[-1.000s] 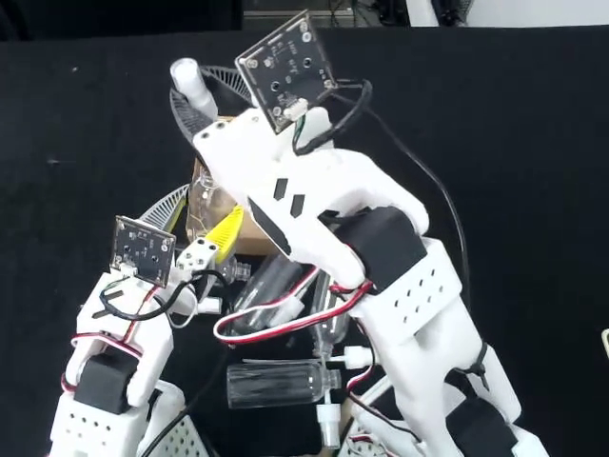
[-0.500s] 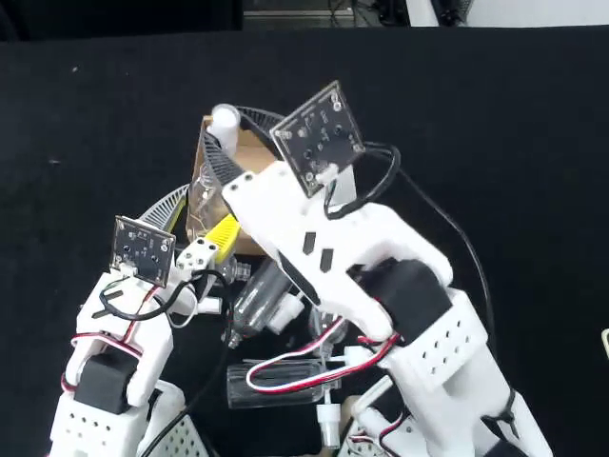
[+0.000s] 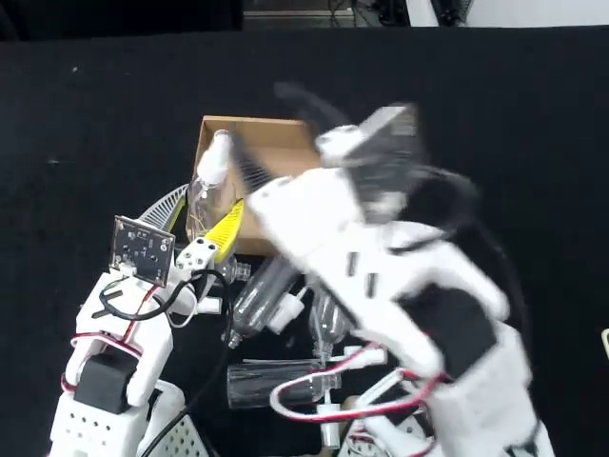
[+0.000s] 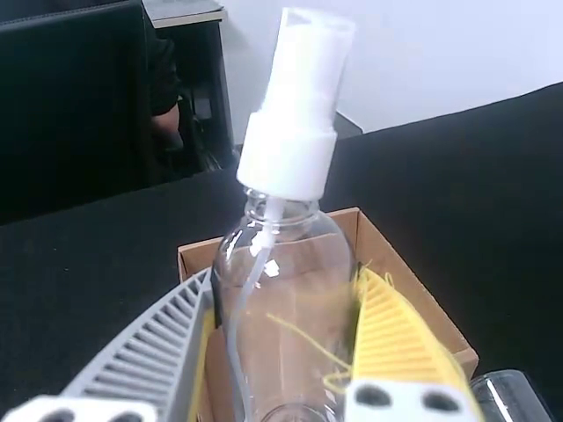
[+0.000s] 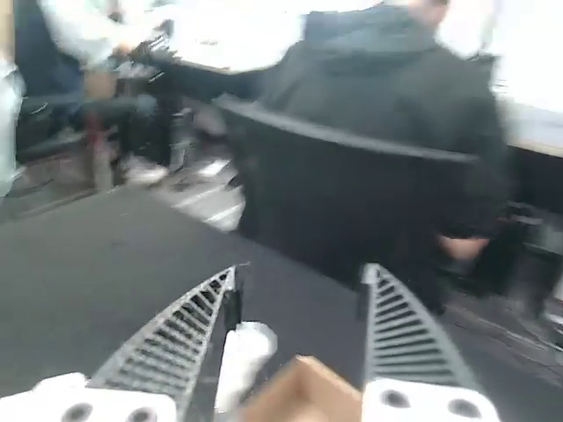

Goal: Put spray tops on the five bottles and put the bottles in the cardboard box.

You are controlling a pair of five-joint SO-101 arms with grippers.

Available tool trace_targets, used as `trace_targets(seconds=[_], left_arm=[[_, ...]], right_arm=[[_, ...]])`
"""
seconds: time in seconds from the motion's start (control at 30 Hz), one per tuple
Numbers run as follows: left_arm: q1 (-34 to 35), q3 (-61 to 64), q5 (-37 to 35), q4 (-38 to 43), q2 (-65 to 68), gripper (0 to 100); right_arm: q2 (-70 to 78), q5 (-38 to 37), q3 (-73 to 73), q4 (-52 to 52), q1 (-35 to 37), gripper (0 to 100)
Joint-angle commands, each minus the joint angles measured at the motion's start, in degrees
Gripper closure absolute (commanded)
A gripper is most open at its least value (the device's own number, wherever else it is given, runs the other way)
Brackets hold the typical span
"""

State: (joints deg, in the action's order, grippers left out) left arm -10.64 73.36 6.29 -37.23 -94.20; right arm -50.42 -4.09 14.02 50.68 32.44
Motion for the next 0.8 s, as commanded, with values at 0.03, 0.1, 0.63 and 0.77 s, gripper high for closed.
trace_targets(seconds=[0.03, 0.1, 0.63, 0.77], left_arm=[[-0.1, -0.6, -0.6, 3.0, -0.5, 95], [0.7, 0.7, -0.6, 6.9, -0.4, 95], [10.1, -2.1, -0.7, 31.8, 16.4, 95], [9.9, -10.8, -0.3, 31.9, 31.1, 96]], right_arm=[[-3.1, -0.2, -0.2, 5.9, -13.6, 95.3], [-3.6, -0.4, 4.9, 6.2, -17.6, 98.9], [-12.4, 2.2, 53.4, -19.8, -23.5, 97.6], [-16.0, 2.2, 58.9, -22.9, -25.0, 97.5]])
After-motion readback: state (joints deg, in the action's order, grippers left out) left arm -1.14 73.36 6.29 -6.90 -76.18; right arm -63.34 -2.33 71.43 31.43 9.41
